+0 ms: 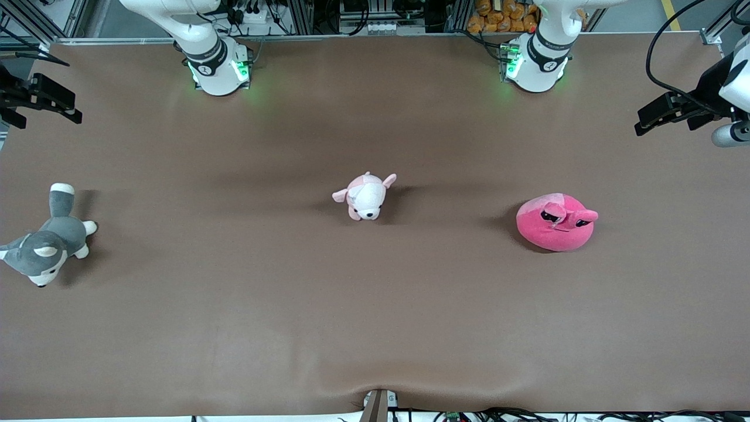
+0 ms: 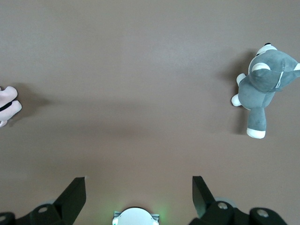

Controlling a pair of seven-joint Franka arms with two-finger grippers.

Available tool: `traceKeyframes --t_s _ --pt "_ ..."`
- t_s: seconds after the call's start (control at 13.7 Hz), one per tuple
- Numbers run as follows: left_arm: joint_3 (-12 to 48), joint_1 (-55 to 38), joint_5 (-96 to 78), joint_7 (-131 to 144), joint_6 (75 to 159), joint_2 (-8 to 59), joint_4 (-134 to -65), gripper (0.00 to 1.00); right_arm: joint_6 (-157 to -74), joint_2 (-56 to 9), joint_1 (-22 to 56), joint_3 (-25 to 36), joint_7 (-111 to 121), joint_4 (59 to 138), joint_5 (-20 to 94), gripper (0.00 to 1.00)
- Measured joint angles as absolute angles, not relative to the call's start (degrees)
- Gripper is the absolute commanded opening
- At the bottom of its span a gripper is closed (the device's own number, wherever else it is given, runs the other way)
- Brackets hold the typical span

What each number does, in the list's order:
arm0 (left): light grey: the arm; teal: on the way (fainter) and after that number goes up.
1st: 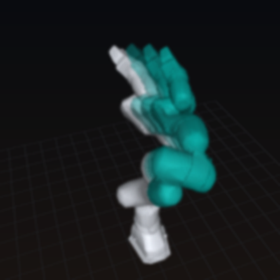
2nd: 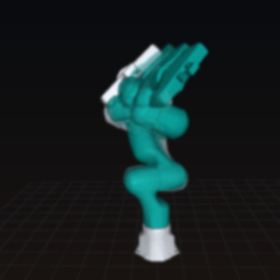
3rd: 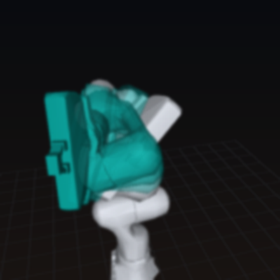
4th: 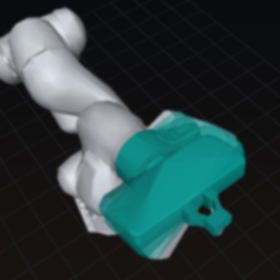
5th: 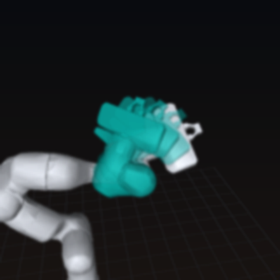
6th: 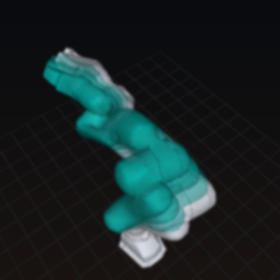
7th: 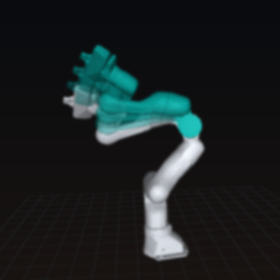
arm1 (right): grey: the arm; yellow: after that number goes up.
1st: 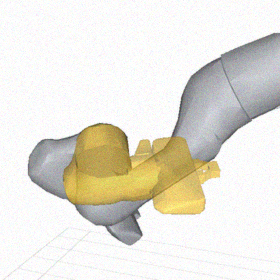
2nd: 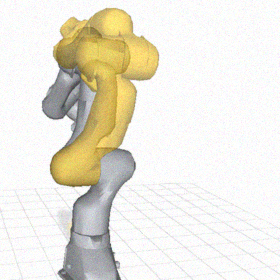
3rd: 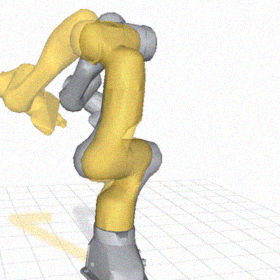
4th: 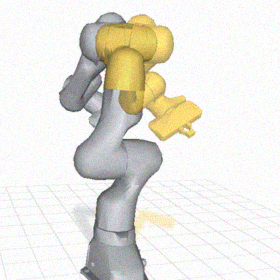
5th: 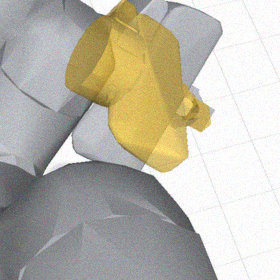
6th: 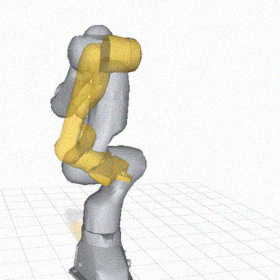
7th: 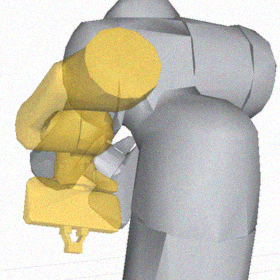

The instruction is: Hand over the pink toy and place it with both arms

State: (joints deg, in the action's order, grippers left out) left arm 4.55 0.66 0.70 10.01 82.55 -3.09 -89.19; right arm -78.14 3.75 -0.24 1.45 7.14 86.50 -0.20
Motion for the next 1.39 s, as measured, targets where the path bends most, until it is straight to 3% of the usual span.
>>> traceKeyframes --t_s 1.39 --pt "4.3 0.6 0.7 10.1 82.4 -2.0 -87.9 1.0 -78.1 3.8 -0.2 1.5 7.1 86.5 -0.2 1.0"
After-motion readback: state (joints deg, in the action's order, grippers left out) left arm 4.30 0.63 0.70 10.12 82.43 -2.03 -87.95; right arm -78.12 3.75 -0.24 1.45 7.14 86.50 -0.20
